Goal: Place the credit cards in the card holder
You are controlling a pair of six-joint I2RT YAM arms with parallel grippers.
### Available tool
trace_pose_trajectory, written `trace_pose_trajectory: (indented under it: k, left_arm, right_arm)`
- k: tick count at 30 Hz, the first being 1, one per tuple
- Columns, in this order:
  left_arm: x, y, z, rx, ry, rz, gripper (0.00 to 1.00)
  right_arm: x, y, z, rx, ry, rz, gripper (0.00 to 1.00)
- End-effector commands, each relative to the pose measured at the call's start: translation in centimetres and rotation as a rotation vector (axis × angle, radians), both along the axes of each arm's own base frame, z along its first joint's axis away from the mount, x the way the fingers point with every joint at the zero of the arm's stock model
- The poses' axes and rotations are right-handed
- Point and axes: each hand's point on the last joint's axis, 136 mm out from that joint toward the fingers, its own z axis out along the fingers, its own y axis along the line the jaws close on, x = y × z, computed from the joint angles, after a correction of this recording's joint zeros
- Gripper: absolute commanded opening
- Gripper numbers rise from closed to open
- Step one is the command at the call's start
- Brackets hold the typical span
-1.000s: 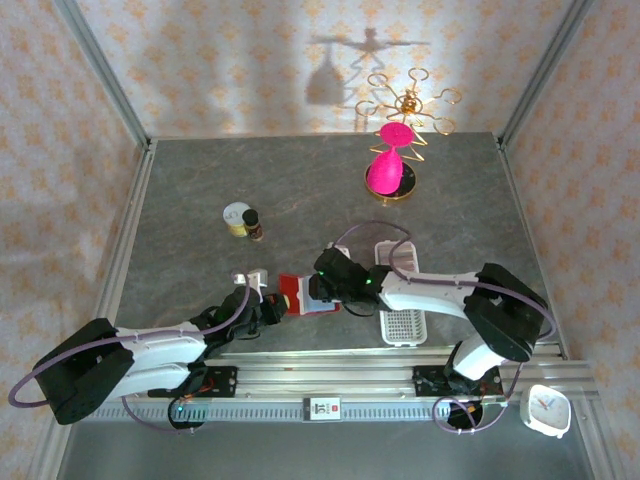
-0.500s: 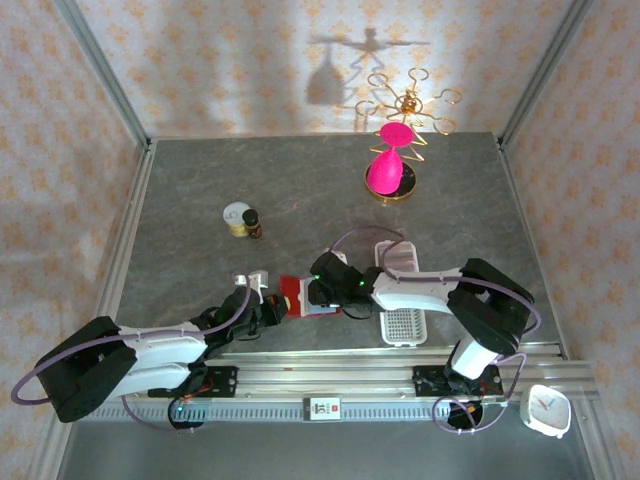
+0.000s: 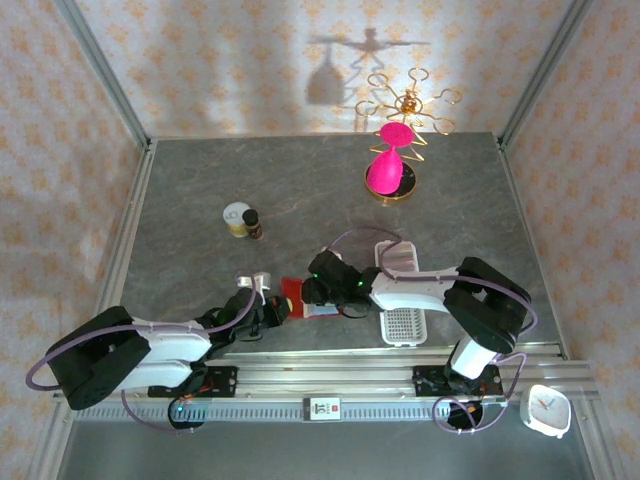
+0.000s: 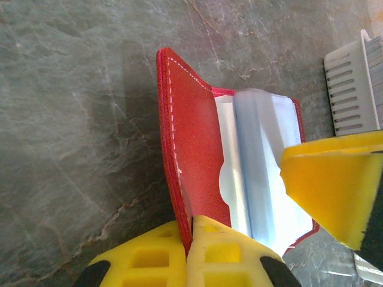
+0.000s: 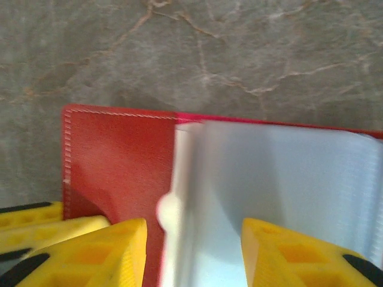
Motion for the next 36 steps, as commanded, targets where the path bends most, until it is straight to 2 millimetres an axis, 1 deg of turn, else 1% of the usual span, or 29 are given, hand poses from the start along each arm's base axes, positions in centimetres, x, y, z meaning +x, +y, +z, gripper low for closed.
trace_pose_trajectory:
  k: [1, 7, 10, 14, 18, 21, 29, 34, 36]
  left_arm:
    - [-0.5, -0.3, -0.3, -0.014, 0.016, -0.016, 0.00]
    - [-0.5, -0.1, -0.3, -0.013, 0.012, -0.006, 0.00]
    - [-0.4, 0.1, -0.4, -0.005, 0.009, 0.004, 0.00]
    - [-0.4, 0.0, -0.3, -0.005, 0.007, -0.005, 0.00]
    - [-0.4, 0.3, -0.5, 0.005, 0.005, 0.003, 0.00]
    - [-0.6, 0.4, -0.7, 0.008, 0.007, 0.002, 0.00]
    - [-0.5, 0.2, -0.5, 0.003, 0.005, -0.006, 0.00]
    - [-0.6, 0.2, -0.3, -0.006, 0.000, -0.003, 0.00]
    - [-0.6, 0.2, -0.2, -0.014, -0.004, -0.003, 0.00]
  right_arm:
    - [-0.3, 1.3, 0.4, 0.068, 0.014, 0.003, 0.46]
    - [0.0, 1.9, 1.1, 0.120, 0.012, -0.018, 0.45]
    - [0.5, 0.8, 1.6, 0.086, -0.016, -0.061, 0.45]
    - [0.9, -1.6, 1.6, -0.021, -0.051, -0.108, 0.45]
    - [0.4, -3.3, 0.8, -0.086, -0.045, -0.129, 0.45]
    - [0.1, -3.8, 0.1, -0.107, -0.033, -0.129, 0.46]
    - [-0.2, -3.9, -2.1, -0.194, -0.005, -0.120, 0.46]
    - [-0.7, -4.0, -3.6, -0.303, -0.013, -0.099, 0.52]
    - [-1.0, -3.3, -4.0, -0.299, -0.006, -0.085, 0.54]
